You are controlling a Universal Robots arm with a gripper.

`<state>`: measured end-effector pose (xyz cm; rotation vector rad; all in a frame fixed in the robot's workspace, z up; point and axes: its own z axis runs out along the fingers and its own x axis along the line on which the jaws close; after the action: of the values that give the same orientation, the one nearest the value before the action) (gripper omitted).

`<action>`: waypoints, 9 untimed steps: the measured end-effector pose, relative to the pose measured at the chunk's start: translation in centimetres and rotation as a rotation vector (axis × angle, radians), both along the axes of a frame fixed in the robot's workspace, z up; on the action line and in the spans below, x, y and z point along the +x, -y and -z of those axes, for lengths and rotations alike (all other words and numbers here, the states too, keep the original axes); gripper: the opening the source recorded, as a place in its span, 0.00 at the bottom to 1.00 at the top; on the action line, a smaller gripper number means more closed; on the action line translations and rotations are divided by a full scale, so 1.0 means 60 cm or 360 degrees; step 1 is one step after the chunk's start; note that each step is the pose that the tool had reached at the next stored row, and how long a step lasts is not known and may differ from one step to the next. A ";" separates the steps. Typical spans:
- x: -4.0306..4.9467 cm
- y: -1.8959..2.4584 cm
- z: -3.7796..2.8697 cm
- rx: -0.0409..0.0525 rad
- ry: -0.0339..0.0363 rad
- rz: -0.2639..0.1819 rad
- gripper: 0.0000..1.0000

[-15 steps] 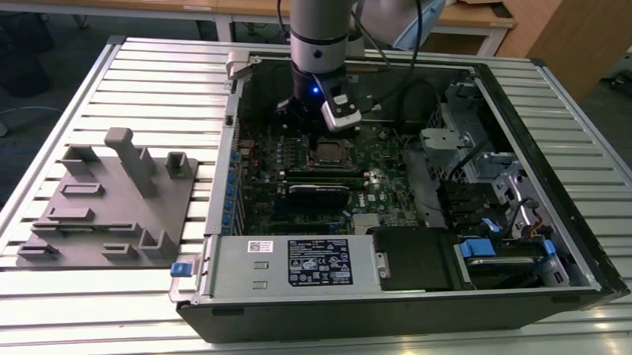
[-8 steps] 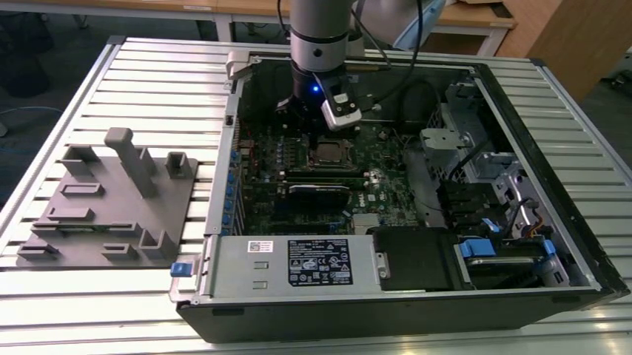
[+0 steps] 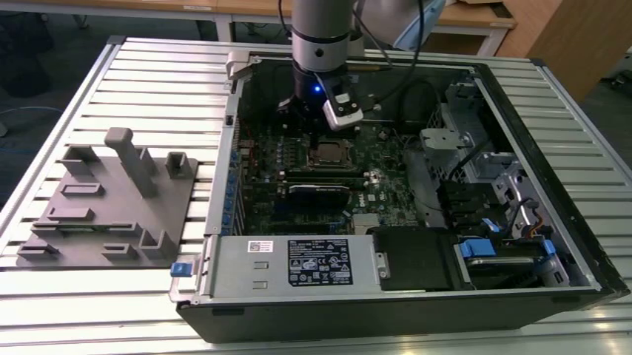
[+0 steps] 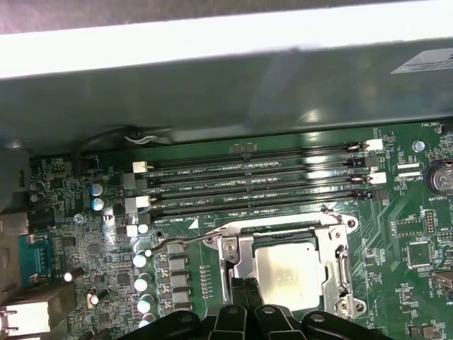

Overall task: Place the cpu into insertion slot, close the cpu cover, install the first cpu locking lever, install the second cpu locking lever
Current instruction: 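Close the cpu cover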

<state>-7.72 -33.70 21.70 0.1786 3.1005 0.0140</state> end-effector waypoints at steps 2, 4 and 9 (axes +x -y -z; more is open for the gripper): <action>0.002 0.0000 0.000 0.0000 0.0000 0.0000 0.10; 0.003 -0.0001 0.000 0.0000 0.0000 0.0000 0.10; 0.009 -0.0001 0.000 0.0000 0.0000 0.0000 0.10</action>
<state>-7.20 -33.70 21.70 0.1787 3.1005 0.0140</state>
